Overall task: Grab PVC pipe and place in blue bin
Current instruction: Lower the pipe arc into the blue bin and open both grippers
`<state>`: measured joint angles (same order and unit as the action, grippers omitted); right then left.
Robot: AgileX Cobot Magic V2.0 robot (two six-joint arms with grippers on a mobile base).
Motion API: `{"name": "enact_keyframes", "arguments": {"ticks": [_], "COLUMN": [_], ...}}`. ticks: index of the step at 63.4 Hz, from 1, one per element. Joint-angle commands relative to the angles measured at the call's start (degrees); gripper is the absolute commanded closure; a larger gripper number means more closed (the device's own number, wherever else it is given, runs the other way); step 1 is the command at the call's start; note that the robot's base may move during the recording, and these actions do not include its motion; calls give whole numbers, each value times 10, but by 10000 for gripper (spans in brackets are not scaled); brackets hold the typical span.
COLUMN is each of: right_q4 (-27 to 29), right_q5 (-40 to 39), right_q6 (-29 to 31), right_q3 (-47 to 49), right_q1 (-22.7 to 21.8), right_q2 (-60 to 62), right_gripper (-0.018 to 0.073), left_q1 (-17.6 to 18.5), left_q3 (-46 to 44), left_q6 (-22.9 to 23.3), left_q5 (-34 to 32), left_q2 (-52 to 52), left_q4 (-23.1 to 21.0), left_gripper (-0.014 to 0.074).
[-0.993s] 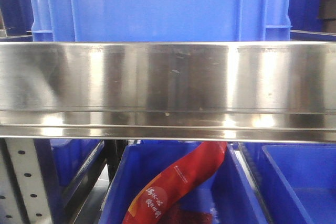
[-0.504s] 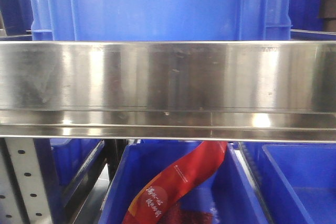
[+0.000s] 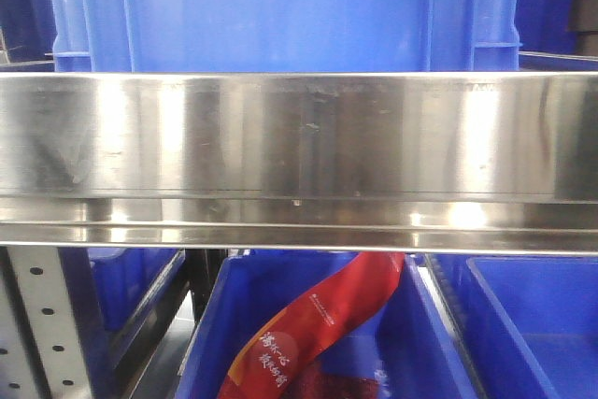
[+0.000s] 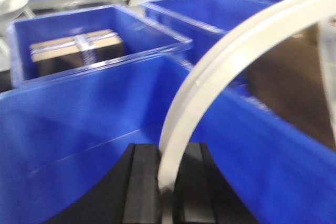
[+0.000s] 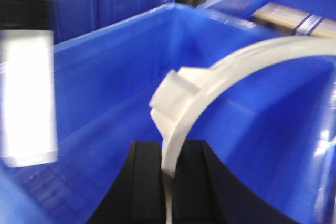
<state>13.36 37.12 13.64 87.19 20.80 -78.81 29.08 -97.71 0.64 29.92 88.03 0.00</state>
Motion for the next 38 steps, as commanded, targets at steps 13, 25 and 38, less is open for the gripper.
{"name": "enact_keyframes", "arguments": {"ticks": [13, 25, 38], "right_q4": [46, 46, 46], "right_q5": [-5, -16, -24], "right_q6": [4, 4, 4], "right_q3": [21, 21, 21], "right_q1": [0, 0, 0], "right_q2": [-55, -60, -60], "right_gripper": [706, 445, 280], "left_q1": [-41, -38, -37], "left_q3": [-17, -17, -17], "left_q6": [-2, -2, -2], "left_q5": [-8, -4, 22], "left_q2": [49, 49, 49], "left_q4": [0, 0, 0], "left_gripper": [703, 451, 208]}}
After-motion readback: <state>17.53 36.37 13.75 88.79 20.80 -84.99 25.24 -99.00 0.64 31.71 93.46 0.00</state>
